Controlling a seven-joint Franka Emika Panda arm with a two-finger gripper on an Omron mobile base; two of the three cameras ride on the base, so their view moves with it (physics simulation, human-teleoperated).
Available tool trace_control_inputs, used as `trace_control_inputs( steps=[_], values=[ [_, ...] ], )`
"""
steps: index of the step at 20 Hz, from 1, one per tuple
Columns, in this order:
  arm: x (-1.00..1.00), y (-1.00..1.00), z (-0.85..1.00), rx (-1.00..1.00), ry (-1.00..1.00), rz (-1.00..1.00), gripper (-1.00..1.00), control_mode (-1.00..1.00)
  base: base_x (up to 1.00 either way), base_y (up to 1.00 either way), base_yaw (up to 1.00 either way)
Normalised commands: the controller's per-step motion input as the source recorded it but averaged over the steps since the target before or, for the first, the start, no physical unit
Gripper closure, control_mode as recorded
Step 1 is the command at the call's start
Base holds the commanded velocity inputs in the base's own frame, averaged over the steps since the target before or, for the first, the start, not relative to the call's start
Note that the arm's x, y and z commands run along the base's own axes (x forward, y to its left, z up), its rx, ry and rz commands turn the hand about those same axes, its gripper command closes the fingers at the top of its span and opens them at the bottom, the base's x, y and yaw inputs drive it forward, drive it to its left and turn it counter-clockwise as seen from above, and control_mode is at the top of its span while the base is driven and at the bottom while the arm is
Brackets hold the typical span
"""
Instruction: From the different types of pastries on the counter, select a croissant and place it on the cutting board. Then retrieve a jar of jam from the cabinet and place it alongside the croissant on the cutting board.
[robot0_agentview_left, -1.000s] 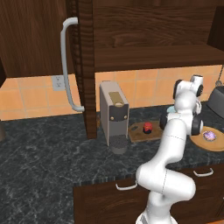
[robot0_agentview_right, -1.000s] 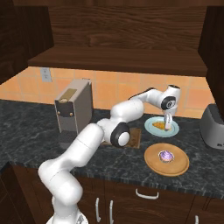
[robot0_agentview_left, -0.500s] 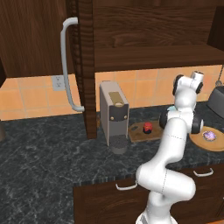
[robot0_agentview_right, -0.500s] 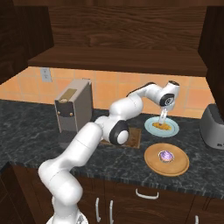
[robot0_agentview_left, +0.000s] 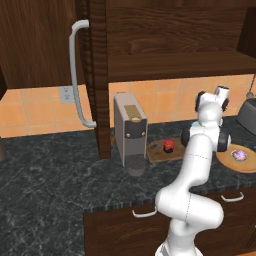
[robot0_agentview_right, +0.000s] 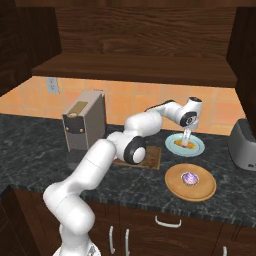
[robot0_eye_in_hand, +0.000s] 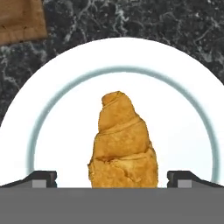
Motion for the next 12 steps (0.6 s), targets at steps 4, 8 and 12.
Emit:
trace_control_inputs(
  steps=[4,8,12],
  values=[
    [0.00,0.00,-0.50,-0.11,-0.07,0.09,-1.00,-1.00,0.00,0.00,0.00],
    [0.11,-0.16,-0.53,0.00,0.00,0.15,1.00,-1.00,0.00,0.00,0.00],
    [0.00,0.00,-0.08,0.00,0.00,0.12,1.00,-1.00,0.00,0.00,0.00]
  ],
)
